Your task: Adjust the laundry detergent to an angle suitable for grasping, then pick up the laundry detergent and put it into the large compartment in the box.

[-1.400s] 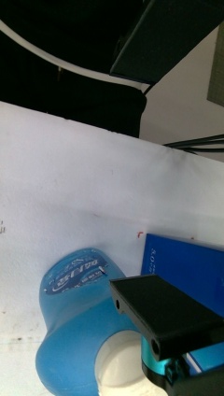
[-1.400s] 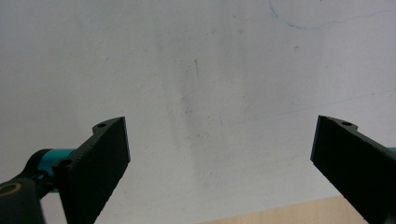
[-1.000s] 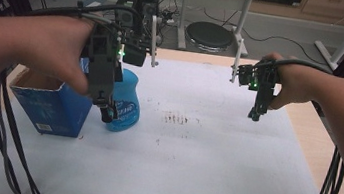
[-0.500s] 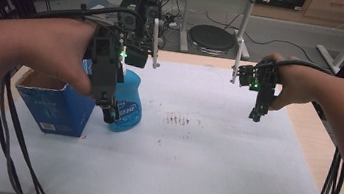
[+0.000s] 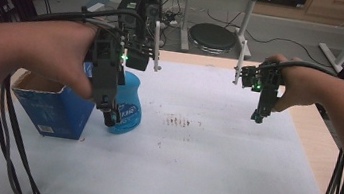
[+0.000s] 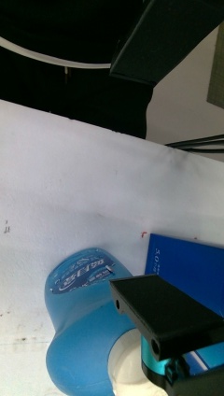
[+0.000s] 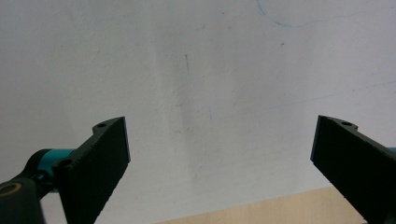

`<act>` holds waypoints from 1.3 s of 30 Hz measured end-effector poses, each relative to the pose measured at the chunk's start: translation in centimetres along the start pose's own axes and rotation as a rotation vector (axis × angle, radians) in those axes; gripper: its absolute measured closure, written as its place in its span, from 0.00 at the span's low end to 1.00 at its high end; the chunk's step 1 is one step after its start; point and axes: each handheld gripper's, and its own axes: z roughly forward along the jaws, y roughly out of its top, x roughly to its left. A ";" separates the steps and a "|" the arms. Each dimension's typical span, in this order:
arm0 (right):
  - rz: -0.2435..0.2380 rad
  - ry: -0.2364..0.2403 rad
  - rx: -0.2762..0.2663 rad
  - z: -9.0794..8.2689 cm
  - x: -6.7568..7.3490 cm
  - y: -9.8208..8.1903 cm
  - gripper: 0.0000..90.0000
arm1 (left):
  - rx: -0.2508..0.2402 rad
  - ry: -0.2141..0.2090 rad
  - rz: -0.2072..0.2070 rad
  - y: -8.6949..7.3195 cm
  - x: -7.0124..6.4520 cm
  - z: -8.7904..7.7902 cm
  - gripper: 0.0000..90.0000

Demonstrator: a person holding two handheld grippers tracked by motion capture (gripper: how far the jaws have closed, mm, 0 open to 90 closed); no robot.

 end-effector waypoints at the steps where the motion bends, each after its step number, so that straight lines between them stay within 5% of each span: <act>1: 0.002 0.001 -0.004 0.0 0.0 0.0 0.04 | 0.000 0.003 0.001 -0.1 0.0 0.0 0.02; 27: 0.000 -0.018 -0.014 -0.7 0.3 -0.3 0.04 | 0.007 0.016 -0.017 0.7 -0.4 0.1 0.02; 39: -0.005 -0.018 -0.014 -0.2 -0.1 -0.1 0.04 | -0.027 0.034 -0.087 0.7 0.3 -1.1 0.02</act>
